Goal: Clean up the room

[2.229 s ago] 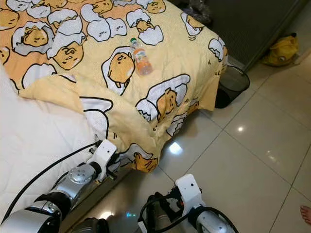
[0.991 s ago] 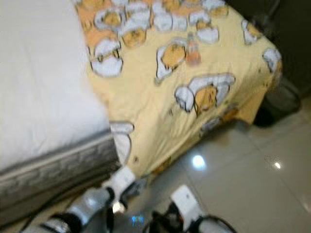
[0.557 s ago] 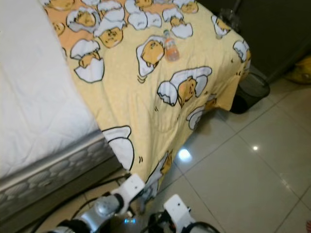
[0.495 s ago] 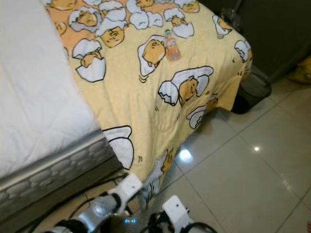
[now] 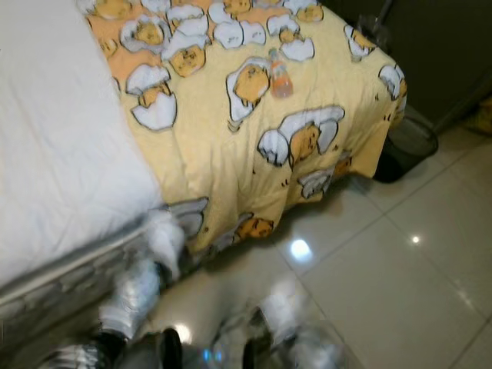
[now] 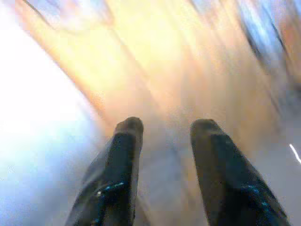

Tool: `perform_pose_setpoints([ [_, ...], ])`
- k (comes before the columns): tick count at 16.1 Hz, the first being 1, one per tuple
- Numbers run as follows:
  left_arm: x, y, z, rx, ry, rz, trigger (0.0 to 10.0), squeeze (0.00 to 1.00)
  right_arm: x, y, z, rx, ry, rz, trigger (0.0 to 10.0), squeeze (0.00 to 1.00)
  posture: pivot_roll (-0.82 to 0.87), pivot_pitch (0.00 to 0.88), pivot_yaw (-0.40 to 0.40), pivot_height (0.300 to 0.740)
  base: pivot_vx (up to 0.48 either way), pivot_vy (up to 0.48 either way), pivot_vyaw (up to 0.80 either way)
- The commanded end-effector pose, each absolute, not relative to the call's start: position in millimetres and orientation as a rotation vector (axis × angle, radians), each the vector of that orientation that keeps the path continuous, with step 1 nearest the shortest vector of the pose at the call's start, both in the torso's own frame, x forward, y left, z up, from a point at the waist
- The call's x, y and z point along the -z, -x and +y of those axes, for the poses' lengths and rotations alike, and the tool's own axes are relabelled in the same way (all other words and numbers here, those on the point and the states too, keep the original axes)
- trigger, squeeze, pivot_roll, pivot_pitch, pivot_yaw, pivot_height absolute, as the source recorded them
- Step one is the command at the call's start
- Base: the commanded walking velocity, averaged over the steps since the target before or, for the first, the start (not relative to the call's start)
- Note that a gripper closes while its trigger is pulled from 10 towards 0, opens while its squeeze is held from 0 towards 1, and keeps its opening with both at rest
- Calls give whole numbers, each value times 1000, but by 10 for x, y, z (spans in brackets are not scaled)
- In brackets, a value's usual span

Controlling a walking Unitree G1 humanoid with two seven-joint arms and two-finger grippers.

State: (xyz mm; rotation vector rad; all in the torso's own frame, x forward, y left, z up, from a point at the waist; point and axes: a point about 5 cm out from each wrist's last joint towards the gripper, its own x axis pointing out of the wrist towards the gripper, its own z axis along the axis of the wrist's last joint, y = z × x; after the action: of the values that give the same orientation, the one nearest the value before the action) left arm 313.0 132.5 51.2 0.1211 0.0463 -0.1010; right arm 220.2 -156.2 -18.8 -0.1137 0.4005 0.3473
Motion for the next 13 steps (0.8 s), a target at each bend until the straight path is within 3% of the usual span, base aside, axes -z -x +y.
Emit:
perform_pose_setpoints([
  [1, -566, -3172, 1419, 11, -63, 38, 10000, 1000, -172, -2471, -1674, -278, 78, 242, 10000, 0, -40, 0, -34, 740, 0, 0, 0],
  [2, -732, -3295, 1473, -34, -25, -10, 10000, 1000, -413, -2675, -1675, -221, 49, 143, 10000, 0, -20, 0, -22, 740, 0, 0, 0],
  [3, -828, -3345, 1500, -49, -8, -46, 10000, 1000, -522, -2794, -1671, -177, 16, 94, 10000, 1000, -19, 0, -8, 740, 0, -368, 0],
  [6, -853, -3299, 1526, -44, -6, -70, 10000, 1000, -644, -2896, -1696, -88, 21, 29, 10000, 1000, -23, 0, 7, 740, 0, -480, 0],
  [12, -654, -3276, 1440, -26, -122, 62, 10000, 1000, -606, -2936, -1609, -78, 60, 64, 10000, 1000, -33, 0, 20, 740, 0, -462, 0],
  [13, -661, -3290, 1470, -22, -169, 68, 10000, 0, -602, -2954, -1567, -90, 62, 68, 10000, 1000, -32, 0, 36, 740, 0, -442, 688],
])
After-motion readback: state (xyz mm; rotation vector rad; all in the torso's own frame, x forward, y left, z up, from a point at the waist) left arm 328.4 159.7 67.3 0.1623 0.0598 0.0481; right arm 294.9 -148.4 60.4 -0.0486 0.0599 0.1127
